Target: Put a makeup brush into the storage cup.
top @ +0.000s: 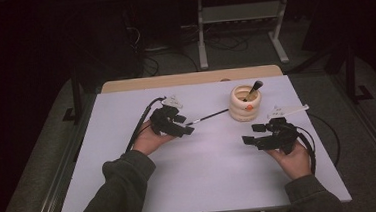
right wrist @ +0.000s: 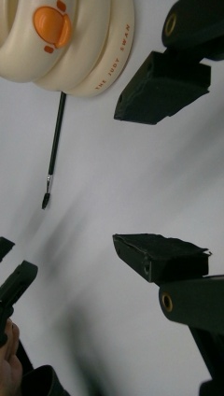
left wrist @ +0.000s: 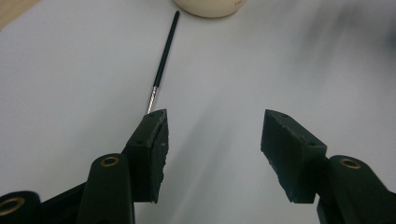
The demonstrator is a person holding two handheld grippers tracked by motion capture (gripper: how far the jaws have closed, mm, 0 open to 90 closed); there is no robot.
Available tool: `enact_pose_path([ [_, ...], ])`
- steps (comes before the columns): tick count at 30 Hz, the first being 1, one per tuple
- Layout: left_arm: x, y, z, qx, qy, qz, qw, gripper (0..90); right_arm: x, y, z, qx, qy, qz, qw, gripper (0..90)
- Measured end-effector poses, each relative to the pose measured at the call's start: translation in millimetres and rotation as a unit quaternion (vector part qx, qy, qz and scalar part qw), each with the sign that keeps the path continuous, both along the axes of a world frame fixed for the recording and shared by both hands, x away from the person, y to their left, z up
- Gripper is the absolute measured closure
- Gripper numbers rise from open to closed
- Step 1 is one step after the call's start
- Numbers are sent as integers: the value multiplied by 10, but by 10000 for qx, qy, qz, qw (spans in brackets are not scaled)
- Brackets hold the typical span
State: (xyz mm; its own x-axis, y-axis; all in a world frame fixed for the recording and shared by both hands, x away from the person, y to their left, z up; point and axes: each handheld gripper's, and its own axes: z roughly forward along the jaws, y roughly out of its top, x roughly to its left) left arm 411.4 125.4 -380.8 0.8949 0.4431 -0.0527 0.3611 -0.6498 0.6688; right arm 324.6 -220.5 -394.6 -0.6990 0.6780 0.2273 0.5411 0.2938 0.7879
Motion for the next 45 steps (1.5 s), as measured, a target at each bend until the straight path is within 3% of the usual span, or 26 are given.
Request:
enact_pose_path([
  [8,227,-169,-67,29,173,-38,9998,414,-14,-10,13,-26,-59,10,10000,321],
  [21,509,-383,-105,170,143,-37,9997,432,-12,-9,10,-16,-56,46,10000,313],
  [33,626,-412,-256,325,203,108,9992,490,-3,19,13,-5,-110,70,9999,315],
  [38,662,-420,-346,482,291,125,9983,517,0,35,5,-62,-99,91,9999,315],
  [45,676,-470,-428,436,326,190,9983,566,-4,31,12,-33,-128,116,9998,319],
])
